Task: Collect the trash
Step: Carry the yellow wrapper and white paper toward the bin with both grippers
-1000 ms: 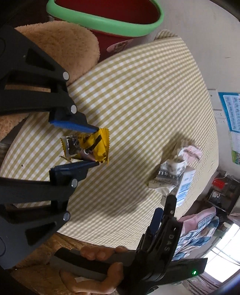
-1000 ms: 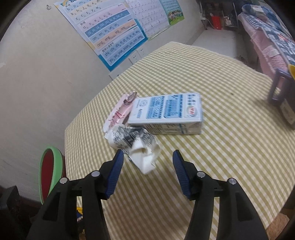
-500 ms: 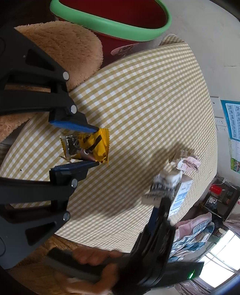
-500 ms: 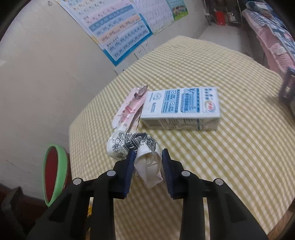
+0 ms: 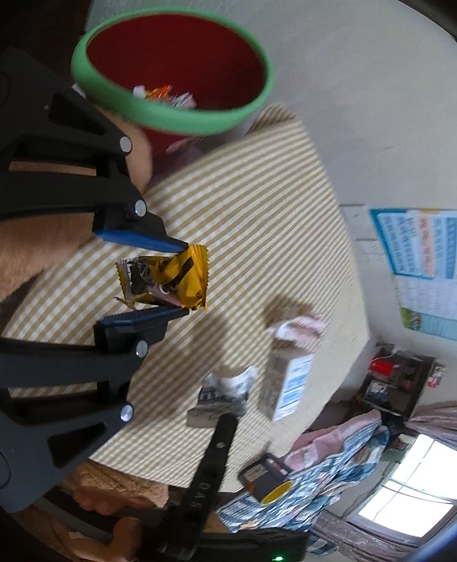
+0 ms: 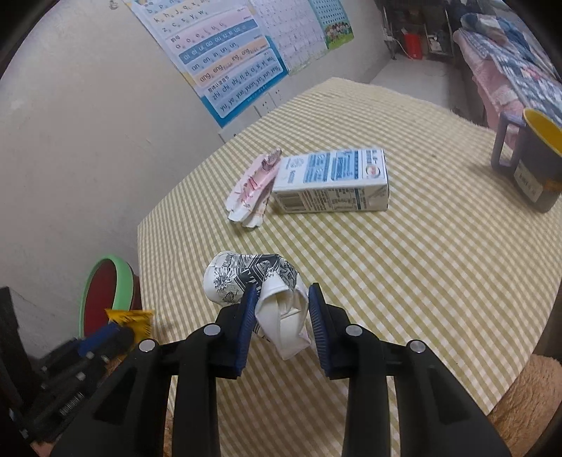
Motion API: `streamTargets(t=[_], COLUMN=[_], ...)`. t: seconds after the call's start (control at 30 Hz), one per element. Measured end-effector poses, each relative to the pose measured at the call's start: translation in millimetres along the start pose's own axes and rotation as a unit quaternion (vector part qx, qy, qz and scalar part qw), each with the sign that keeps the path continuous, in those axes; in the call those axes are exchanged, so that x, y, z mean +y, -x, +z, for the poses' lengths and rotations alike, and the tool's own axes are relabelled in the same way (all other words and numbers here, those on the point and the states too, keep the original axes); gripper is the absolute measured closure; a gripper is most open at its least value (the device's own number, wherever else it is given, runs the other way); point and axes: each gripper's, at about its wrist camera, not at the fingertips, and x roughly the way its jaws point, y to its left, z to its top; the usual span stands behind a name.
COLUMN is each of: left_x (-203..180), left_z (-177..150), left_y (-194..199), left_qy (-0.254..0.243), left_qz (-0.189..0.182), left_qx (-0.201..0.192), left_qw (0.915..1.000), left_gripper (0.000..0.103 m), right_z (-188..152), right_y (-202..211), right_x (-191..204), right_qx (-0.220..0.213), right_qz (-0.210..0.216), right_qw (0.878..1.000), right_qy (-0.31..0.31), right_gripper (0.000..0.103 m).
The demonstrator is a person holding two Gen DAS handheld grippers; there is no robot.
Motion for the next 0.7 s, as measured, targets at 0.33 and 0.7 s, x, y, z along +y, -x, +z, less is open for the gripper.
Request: streamTargets(t=[0.33,0.7], left_x=[23.7,47.7], left_z=[2.7,3.4], left_y=[15.7,22.0], left_qy=[0.031,0.055], left_qz=[0.015,0.031], left_qx=[-0.023,-0.034], left_qw=[0.9991,0.9974], left_gripper=[0.073,0.073], right_z=[-6.9,-11.9], right_y=[3.9,-0.6], right_x=[27.8,58.5], right_qx=[-0.001,0.011], right_qz=[0.000,0.011], right_qw=[0.999,0.997], right_qy=[0.041,0.071], right_gripper=[0.073,0.073])
